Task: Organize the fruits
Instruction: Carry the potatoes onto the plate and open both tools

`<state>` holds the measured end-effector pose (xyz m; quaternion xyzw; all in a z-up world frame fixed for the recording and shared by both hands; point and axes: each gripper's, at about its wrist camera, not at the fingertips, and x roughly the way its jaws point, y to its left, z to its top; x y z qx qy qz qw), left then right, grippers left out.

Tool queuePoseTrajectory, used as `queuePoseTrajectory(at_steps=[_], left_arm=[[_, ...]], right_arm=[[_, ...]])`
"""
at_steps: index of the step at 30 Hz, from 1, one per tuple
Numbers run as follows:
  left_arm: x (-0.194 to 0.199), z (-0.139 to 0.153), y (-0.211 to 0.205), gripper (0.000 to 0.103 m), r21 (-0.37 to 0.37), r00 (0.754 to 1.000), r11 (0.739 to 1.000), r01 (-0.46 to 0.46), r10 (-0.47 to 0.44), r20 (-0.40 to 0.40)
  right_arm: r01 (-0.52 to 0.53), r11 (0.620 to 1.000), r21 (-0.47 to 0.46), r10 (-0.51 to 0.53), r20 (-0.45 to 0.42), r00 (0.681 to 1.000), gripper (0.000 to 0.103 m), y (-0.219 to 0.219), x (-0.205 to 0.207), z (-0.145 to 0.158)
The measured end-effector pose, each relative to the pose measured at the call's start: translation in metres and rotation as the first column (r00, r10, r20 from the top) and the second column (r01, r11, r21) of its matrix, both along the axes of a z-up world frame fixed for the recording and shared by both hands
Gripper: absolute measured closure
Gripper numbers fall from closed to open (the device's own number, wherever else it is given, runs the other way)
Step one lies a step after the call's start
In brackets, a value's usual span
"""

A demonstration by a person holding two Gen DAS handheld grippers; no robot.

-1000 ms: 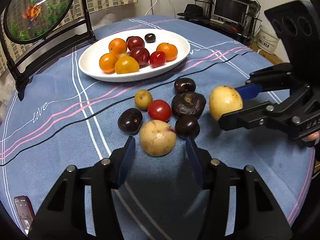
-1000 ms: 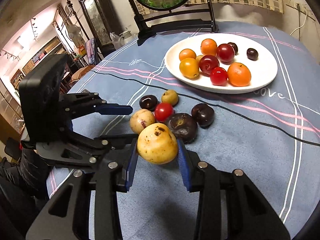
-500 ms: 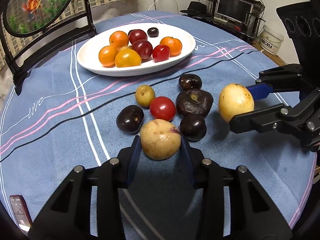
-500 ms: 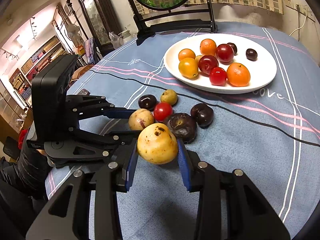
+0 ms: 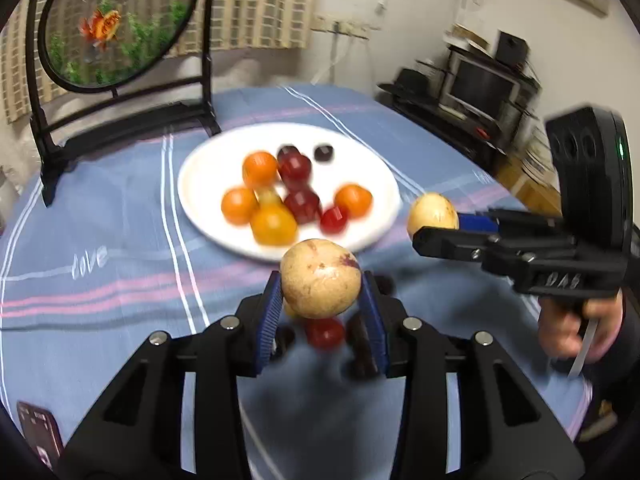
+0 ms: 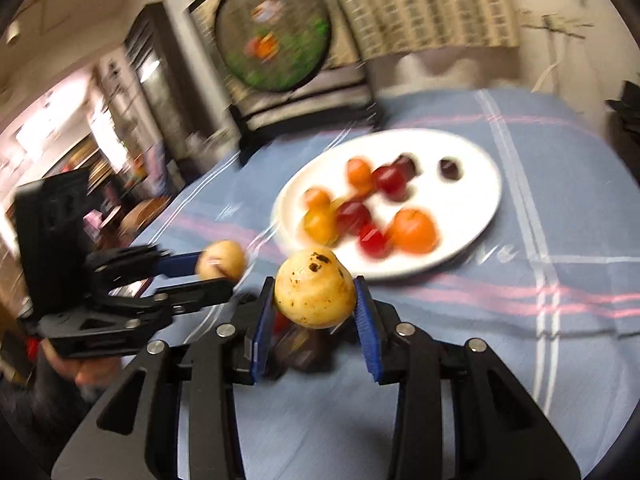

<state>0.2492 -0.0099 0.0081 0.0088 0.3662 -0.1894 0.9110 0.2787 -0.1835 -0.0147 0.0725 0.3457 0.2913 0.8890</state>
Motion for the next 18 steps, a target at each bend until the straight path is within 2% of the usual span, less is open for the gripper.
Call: queuePoseTrajectory(at_steps=[7, 10, 11, 12, 13, 14, 18], left_arm=[[0.073, 0.002, -0.007, 0.063, -0.035, 0.994, 0.993, -0.109, 0.108, -0.022], [0.094, -0.003, -0.010, 0.063, -0.016, 0.989, 0.989, -0.147, 0.147, -0.025], [0.100, -0.003, -0.011, 0.060, -0.004, 0.984, 0.984, -0.177, 0.177, -0.019], [0.101, -0.003, -0.010, 0.037, -0.004, 0.978, 0.978, -0.206, 0.206, -0.014], [0.101, 0.000, -0.007, 0.023, -0.011, 0.972, 0.972, -0.236, 0.236, -0.010], [0.096, 0.005, -0.003, 0.011, -0.040, 0.964, 0.963, -0.265, 0.265, 0.007], [0.072, 0.020, 0.011, 0.009, -0.079, 0.962, 0.960, -0.268, 0.271, 0.025]], right_arm=[[0.103, 0.995, -0.008, -0.103, 0.048, 0.994, 0.065, -0.001, 0.052, -0.005], [0.128, 0.992, -0.014, -0.128, 0.046, 0.991, 0.064, 0.000, 0.071, -0.009], [0.143, 0.989, -0.018, -0.142, 0.051, 0.989, 0.062, 0.000, 0.074, -0.009], [0.171, 0.985, -0.032, -0.169, 0.060, 0.984, 0.060, 0.000, 0.077, -0.010], [0.186, 0.982, -0.043, -0.184, 0.060, 0.981, 0.054, -0.001, 0.078, -0.009], [0.188, 0.981, -0.045, -0.186, 0.054, 0.981, 0.054, -0.003, 0.075, -0.007], [0.127, 0.990, -0.054, -0.122, 0.075, 0.990, 0.053, -0.001, 0.048, 0.006]])
